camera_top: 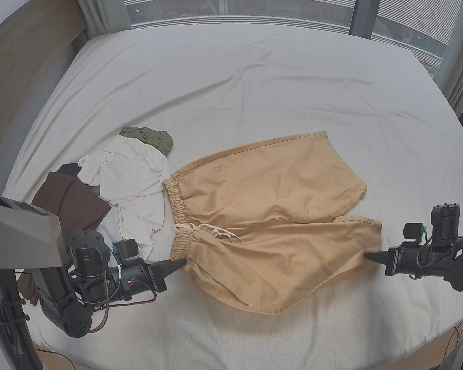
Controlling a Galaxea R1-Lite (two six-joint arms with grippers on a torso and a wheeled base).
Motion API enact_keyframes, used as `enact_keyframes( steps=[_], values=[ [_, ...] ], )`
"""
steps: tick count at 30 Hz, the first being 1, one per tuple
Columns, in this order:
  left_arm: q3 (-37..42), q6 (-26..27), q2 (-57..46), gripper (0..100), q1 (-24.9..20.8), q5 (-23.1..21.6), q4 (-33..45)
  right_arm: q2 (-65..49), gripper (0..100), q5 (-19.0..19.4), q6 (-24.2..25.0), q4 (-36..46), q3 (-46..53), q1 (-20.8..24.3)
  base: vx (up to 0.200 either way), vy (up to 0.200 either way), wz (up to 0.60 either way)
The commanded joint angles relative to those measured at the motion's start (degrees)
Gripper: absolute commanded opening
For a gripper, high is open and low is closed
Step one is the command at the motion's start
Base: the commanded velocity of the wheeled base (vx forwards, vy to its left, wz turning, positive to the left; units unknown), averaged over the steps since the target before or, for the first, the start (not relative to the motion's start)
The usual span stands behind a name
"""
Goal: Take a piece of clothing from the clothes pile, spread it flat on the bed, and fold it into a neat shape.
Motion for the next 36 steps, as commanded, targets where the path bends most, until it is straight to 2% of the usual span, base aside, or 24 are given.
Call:
enact_keyframes(
  steps=[1, 17, 30, 36],
  values=[
    [-2.7, -0.3, -1.0, 0, -0.1, 1.5, -0.1, 0.6, 0, 0.2, 1.5, -2.4, -0.6, 0.0, 0.0, 0.0, 0.0],
    [-8.0, -5.1, -0.9, 0, -0.2, 5.8, 0.0, 1.8, 0, 0.1, 8.5, -11.1, -5.3, -1.7, 0.0, 0.0, 0.0],
    [-12.1, -14.3, -2.0, 0, -0.6, 8.7, 0.0, 2.3, 0, -0.2, 9.1, -12.4, -6.6, -1.7, 0.0, 0.0, 0.0],
    [-12.3, -15.2, -2.8, 0, -0.7, 9.5, 0.1, 2.6, 0, -0.3, 9.4, -16.2, -7.8, -1.7, 0.0, 0.0, 0.0]
  ],
)
